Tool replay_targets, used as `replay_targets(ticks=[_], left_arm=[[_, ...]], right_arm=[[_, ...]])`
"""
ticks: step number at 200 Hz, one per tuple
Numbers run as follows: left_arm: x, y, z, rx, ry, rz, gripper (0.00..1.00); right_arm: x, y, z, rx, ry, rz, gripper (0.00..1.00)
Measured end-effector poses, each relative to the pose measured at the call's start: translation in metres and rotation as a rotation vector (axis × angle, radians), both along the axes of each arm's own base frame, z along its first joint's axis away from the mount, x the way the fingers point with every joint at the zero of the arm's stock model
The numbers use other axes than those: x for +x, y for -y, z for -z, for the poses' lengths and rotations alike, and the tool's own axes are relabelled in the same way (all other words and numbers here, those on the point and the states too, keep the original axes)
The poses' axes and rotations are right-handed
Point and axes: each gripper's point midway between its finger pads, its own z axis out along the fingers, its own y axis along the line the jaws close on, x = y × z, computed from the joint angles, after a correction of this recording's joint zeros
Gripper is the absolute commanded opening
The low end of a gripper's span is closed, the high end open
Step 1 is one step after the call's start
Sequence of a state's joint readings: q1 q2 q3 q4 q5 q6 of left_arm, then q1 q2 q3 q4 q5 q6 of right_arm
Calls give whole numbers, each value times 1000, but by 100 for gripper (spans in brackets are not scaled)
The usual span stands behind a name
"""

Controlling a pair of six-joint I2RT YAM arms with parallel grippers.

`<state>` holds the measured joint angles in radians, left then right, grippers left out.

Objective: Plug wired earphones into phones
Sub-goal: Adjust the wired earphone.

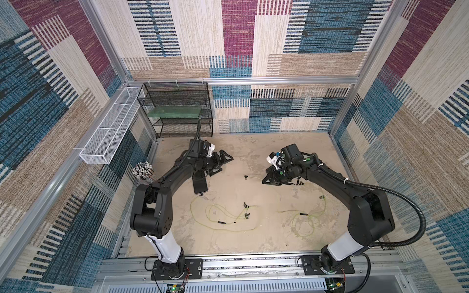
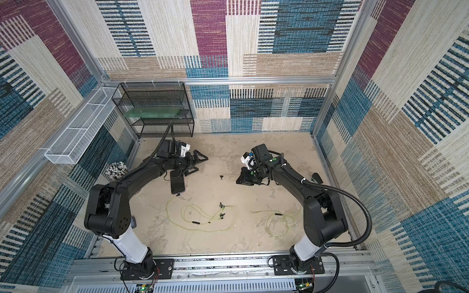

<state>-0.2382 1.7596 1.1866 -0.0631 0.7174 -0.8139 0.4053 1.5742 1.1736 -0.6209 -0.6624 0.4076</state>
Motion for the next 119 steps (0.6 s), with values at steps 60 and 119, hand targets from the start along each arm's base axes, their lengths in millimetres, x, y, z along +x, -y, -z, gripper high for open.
replay_targets(ticks=[60,119], left_arm=[[6,64,-14,-229,64,43,99],[2,80,-16,-355,48,53,86]], right_arm=[[4,-25,-27,230,18,15,0],[23,-32,-38,316,50,27,0]])
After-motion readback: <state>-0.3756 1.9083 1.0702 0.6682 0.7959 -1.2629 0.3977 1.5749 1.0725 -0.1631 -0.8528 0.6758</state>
